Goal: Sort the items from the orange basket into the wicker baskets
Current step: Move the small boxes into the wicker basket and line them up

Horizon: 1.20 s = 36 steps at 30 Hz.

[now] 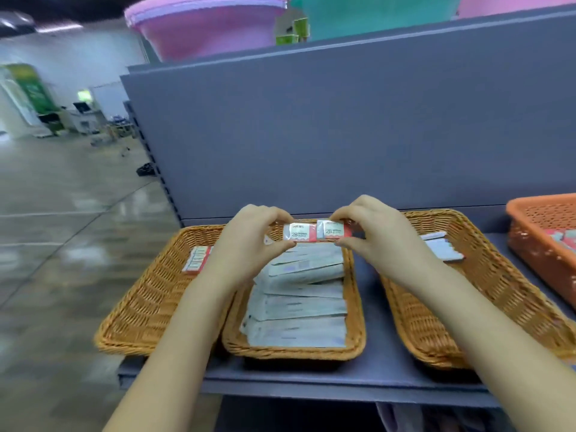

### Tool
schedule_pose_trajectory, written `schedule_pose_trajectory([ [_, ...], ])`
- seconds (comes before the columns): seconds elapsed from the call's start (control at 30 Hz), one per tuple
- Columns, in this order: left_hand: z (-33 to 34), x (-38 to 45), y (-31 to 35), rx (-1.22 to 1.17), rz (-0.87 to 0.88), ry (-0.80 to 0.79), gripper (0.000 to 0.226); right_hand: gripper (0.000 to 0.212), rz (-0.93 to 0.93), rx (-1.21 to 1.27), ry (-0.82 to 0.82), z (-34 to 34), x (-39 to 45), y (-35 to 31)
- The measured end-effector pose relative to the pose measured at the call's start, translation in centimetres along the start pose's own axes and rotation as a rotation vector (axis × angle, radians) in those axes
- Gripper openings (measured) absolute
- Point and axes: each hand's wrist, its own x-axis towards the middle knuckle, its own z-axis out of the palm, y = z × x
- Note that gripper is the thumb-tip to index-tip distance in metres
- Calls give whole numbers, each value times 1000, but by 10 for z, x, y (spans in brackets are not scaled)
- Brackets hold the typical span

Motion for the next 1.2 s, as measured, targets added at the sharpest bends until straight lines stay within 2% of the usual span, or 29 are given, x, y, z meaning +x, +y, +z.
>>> schedule_pose_trajectory([
  [0.23,-22,-14,-62,4,-77,39,26,30,-75,-30,-91,33,44,-39],
  [0.57,-23,-14,-116,47,-182,17,30,33,-171,-15,-212,77,91,-54],
  [0.77,-22,-17,-155,14,-177,-27,31,37,-138,-9,-249,105,103,-71],
  [1.2,-13,-36,-247,-52,-72,-232,32,38,9,-131,-295,178,108,-126],
])
